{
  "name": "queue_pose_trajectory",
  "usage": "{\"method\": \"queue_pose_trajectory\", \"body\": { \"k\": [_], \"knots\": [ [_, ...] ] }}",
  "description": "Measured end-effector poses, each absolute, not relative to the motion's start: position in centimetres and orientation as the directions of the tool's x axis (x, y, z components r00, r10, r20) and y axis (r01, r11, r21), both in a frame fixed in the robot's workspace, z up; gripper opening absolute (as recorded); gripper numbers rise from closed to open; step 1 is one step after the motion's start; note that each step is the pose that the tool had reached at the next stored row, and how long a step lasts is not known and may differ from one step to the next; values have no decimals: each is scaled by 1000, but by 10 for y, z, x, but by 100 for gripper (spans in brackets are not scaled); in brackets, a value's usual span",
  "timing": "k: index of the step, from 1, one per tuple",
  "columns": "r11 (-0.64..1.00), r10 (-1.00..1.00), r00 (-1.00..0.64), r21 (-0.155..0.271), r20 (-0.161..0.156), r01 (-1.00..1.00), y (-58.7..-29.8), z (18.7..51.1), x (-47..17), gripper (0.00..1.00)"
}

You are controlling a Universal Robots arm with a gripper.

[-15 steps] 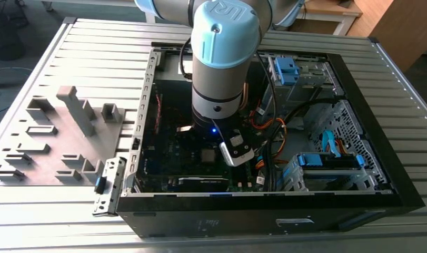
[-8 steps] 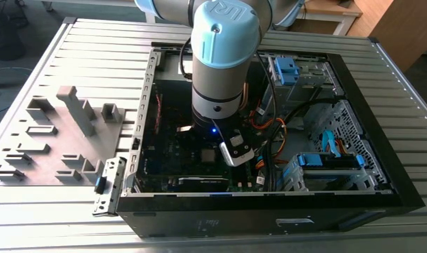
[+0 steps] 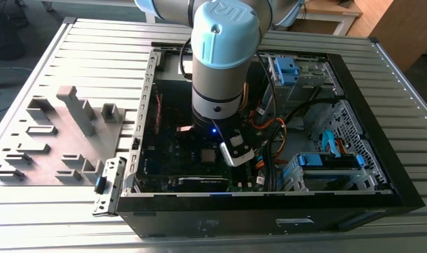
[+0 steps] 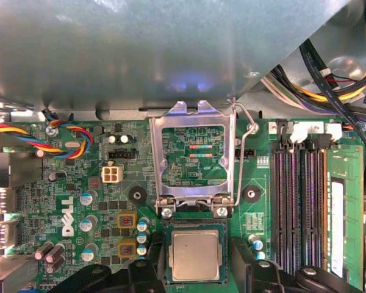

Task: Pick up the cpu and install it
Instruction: 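Place the cpu into insertion slot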

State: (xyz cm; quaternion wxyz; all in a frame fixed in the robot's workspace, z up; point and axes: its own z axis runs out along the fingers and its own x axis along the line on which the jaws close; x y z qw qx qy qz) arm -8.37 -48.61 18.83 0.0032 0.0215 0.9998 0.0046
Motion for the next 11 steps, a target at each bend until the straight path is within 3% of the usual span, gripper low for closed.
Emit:
{"method": "queue_pose_trajectory", "body": {
  "k": [11],
  "knots": [
    [999,43,-999,10,-6,43,-486,209,-84,55]
  ]
}}
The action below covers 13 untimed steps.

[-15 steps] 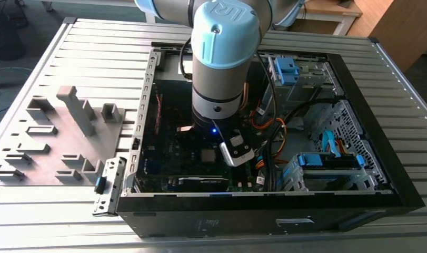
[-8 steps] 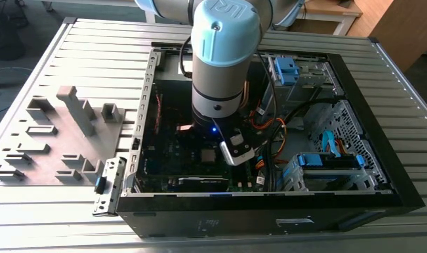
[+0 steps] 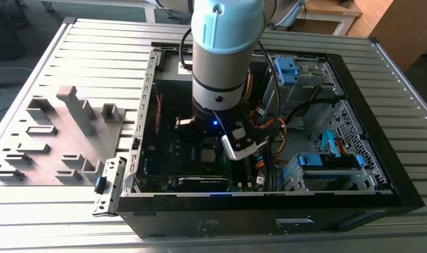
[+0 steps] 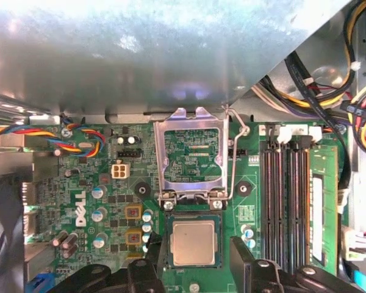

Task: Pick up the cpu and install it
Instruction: 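Place the cpu into insertion slot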

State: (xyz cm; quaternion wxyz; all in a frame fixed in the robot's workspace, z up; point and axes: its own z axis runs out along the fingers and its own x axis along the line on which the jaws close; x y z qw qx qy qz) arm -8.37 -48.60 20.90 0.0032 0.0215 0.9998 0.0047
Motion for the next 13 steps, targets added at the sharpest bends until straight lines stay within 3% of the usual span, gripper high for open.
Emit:
{"method": "queue_pose_trajectory", "body": {
  "k": [7,8,11,13],
  "knots": [
    [999,43,-999,9,-6,43,-486,210,-84,54],
    [999,43,-999,9,-6,43,-486,210,-84,47],
    [999,43,-999,9,-6,43,-486,210,-84,41],
    [999,43,-999,9,-6,43,-486,210,-84,30]
  ]
}}
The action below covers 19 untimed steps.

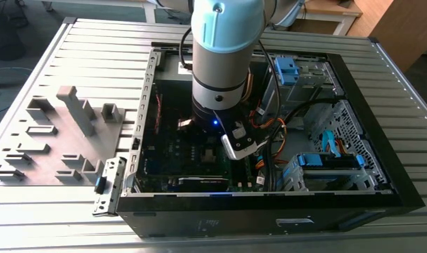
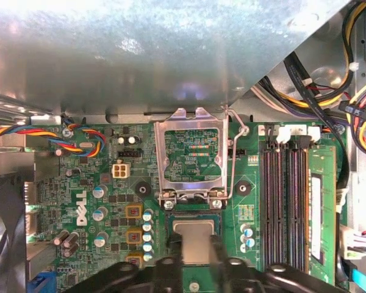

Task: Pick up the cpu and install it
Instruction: 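Place the cpu into insertion slot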

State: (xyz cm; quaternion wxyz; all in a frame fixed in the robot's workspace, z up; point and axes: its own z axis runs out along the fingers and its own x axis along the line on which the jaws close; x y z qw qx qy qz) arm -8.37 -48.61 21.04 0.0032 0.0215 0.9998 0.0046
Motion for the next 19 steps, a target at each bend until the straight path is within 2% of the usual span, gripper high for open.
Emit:
{"method": "queue_pose_trajectory", "body": {
  "k": [1,4,5,19],
  "knots": [
    [999,43,-999,9,-6,43,-486,211,-84,24],
    [999,43,-999,9,-6,43,-486,211,-84,18],
    [999,43,-999,9,-6,43,-486,211,-84,12],
    [999,45,-999,7,-6,45,-486,217,-84,12]
  ]
}}
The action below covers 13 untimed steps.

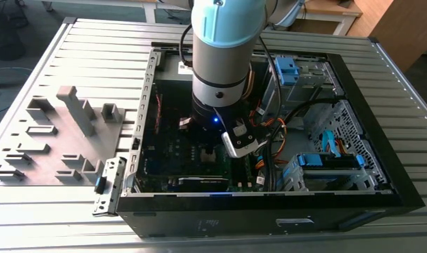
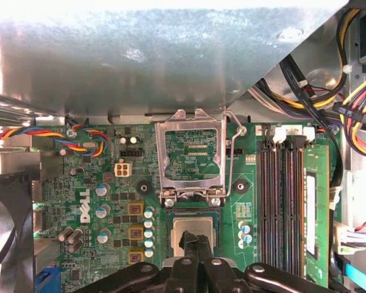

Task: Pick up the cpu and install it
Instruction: 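Close the cpu cover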

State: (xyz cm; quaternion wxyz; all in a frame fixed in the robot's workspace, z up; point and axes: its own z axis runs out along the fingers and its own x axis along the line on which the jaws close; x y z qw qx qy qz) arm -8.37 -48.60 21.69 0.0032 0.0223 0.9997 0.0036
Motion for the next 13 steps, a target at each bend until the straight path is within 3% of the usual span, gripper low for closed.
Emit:
{"method": "queue_pose_trajectory", "body": {
  "k": [13],
  "knots": [
    [999,45,-999,7,-6,45,-486,220,-84,12]
  ]
}}
